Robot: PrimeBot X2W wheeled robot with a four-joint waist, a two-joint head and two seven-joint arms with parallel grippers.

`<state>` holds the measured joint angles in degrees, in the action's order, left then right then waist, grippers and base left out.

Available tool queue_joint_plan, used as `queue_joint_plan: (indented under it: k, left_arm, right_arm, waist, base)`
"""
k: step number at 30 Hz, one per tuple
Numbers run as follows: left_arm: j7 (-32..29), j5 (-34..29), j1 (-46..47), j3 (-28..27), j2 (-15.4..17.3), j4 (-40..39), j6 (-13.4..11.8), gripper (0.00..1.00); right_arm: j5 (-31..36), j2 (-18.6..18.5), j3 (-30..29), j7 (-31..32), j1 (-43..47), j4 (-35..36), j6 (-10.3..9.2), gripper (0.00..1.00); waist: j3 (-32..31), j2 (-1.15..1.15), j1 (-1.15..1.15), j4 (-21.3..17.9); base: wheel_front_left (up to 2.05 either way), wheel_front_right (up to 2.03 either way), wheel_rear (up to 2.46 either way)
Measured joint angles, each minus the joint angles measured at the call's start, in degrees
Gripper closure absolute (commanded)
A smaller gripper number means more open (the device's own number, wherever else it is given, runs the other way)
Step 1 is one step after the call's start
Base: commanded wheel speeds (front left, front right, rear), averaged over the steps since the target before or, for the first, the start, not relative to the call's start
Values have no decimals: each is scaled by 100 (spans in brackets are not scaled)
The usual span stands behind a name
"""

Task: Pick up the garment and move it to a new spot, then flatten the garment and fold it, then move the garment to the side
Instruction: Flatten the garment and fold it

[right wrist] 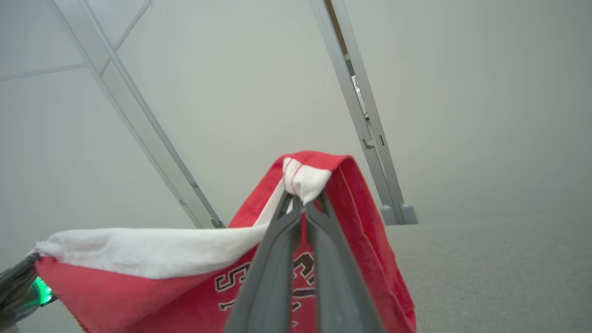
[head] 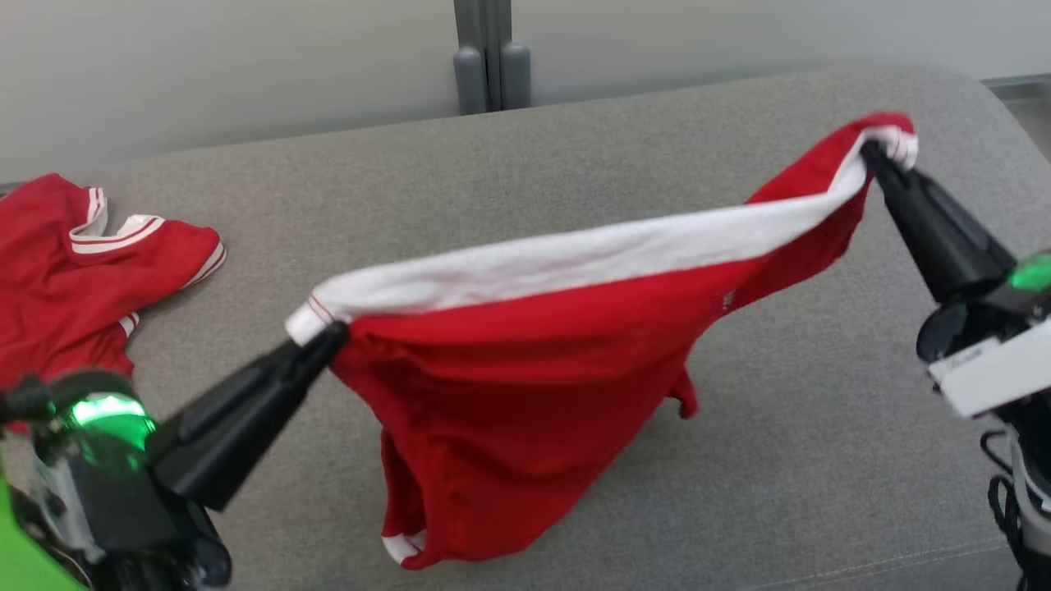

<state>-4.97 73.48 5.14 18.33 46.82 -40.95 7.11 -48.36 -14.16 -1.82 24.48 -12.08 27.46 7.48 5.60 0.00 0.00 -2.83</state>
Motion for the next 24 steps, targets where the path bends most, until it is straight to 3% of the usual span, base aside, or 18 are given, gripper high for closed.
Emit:
queue_joint_plan:
  k: [4, 7, 11, 13, 19, 24]
  left_arm:
    - [-499, 510, 1070, -215, 164, 222, -2, 100]
    - [-914, 561, 2214, -207, 176, 981, -59, 100]
    - [-1268, 310, 3713, 115, -247, 2259, -103, 100]
    - [-1259, 33, 4598, 286, -694, 3111, -101, 100]
    - [-482, -1081, 6780, 610, -1602, 5258, 1, 100]
    - [559, -1866, 7412, 1207, -1953, 6355, 22, 100]
  right_arm:
    - [261, 219, -38, 393, -1234, -252, 1, 100]
    - [817, 637, 101, 410, -2438, -942, 1, 100]
    - [1637, 1049, 94, 86, -3844, -2161, 1, 100]
    - [2006, 1121, 3, -247, -4615, -2870, 1, 100]
    - [2257, 1138, -246, -1829, -6754, -5063, 7, 100]
    - [2127, 1135, -36, -2781, -7304, -6360, 7, 100]
  waist:
    - [307, 0, 0, -87]
    - [641, 0, 0, -144]
    - [1091, 0, 1, -184]
    - [1356, 0, 0, -190]
    - [2101, 0, 1, -182]
    - [2586, 0, 1, -189]
  base:
    - [0, 0, 0]
    - [0, 0, 0]
    - [0, 0, 0]
    - [0, 0, 0]
    - [0, 0, 0]
    - [0, 0, 0]
